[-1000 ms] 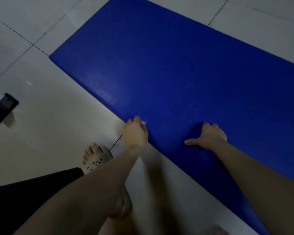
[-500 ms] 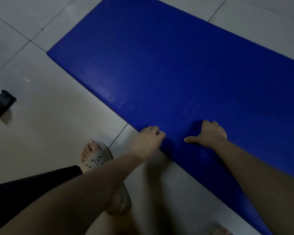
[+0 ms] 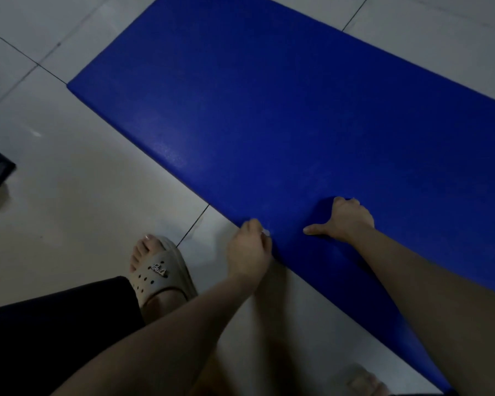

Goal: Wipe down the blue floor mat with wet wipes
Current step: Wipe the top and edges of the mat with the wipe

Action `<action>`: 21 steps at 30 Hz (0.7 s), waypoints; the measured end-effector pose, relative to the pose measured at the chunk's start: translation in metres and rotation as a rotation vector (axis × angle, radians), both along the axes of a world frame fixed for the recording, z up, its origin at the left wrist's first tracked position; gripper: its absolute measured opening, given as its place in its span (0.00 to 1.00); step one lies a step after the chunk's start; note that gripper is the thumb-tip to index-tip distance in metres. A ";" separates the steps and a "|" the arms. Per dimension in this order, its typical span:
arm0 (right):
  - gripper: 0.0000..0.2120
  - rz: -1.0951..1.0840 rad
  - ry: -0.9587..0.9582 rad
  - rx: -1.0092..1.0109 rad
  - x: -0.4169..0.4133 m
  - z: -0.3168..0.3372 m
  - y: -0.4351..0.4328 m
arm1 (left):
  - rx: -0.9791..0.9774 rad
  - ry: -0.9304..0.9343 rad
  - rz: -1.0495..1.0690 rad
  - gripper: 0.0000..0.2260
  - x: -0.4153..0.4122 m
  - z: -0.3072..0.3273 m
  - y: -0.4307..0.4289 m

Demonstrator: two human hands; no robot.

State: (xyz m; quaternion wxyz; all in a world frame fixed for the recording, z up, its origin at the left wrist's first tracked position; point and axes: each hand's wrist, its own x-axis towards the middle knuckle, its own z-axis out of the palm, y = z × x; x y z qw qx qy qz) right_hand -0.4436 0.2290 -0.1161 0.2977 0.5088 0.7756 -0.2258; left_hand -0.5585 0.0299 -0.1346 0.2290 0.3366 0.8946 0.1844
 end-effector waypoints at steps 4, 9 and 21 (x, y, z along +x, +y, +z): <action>0.55 -0.003 0.000 -0.003 0.000 0.000 -0.001 | -0.001 -0.010 -0.258 0.04 0.027 0.002 -0.007; 0.55 0.002 0.009 0.016 0.002 0.000 -0.001 | -0.020 0.069 -0.648 0.09 0.018 0.007 0.000; 0.51 0.004 0.089 0.020 0.012 -0.002 -0.005 | -0.017 0.117 -0.040 0.06 -0.046 0.000 0.008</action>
